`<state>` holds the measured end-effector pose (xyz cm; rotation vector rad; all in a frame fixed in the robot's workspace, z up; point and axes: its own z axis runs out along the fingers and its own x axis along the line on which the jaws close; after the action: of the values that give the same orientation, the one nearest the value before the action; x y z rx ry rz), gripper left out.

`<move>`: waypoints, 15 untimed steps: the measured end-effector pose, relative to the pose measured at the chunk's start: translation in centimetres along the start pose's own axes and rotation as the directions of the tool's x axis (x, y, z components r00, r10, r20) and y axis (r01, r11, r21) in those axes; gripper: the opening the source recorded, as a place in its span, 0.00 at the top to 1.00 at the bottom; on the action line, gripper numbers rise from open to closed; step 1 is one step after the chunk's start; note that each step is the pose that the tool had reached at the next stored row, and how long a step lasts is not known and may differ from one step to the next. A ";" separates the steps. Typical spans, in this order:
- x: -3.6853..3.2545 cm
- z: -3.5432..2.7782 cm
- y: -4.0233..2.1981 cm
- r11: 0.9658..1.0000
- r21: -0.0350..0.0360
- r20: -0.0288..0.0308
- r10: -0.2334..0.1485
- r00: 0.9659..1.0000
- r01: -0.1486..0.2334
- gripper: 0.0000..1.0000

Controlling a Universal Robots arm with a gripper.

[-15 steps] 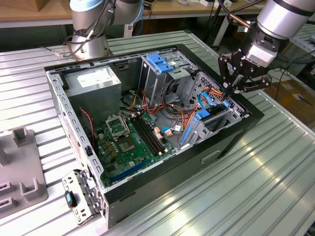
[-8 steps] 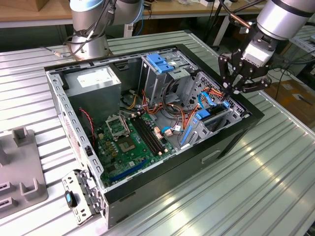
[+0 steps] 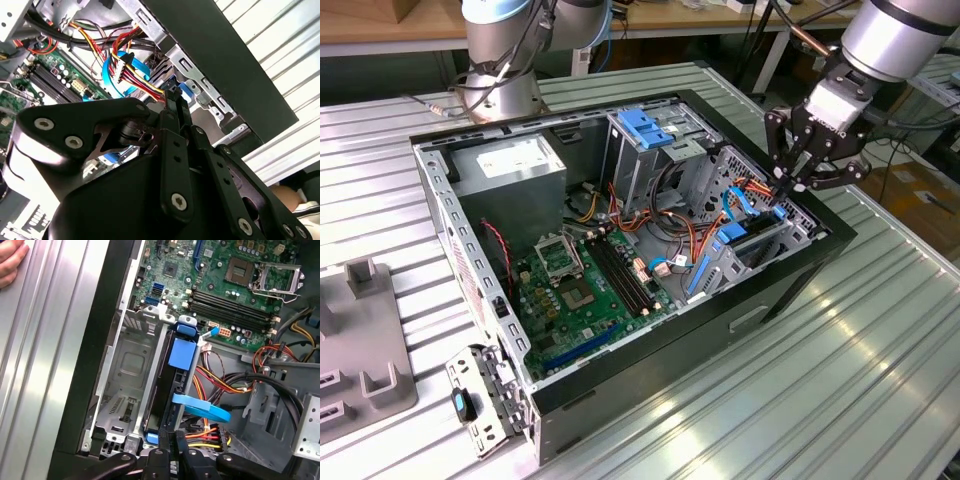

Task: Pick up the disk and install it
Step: 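Insert the second disk wire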

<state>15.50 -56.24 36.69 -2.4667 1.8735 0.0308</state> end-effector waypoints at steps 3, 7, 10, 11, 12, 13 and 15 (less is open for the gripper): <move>0.00 0.00 0.01 1.000 0.000 0.000 0.010 1.000 -0.010 0.84; 0.00 0.00 0.01 1.000 0.001 0.000 0.013 1.000 -0.013 0.84; 0.00 0.00 0.01 1.000 0.001 0.000 0.013 1.000 -0.013 0.84; 0.00 0.00 0.01 1.000 0.001 0.000 0.013 1.000 -0.013 0.84; 0.00 0.00 0.01 1.000 0.001 0.000 0.013 1.000 -0.013 0.84; 0.00 0.00 0.01 1.000 0.001 0.000 0.013 1.000 -0.013 0.84; 0.00 0.00 0.01 1.000 0.001 0.000 0.013 1.000 -0.013 0.84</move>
<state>15.48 -56.23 36.69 -2.4542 1.8898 0.0303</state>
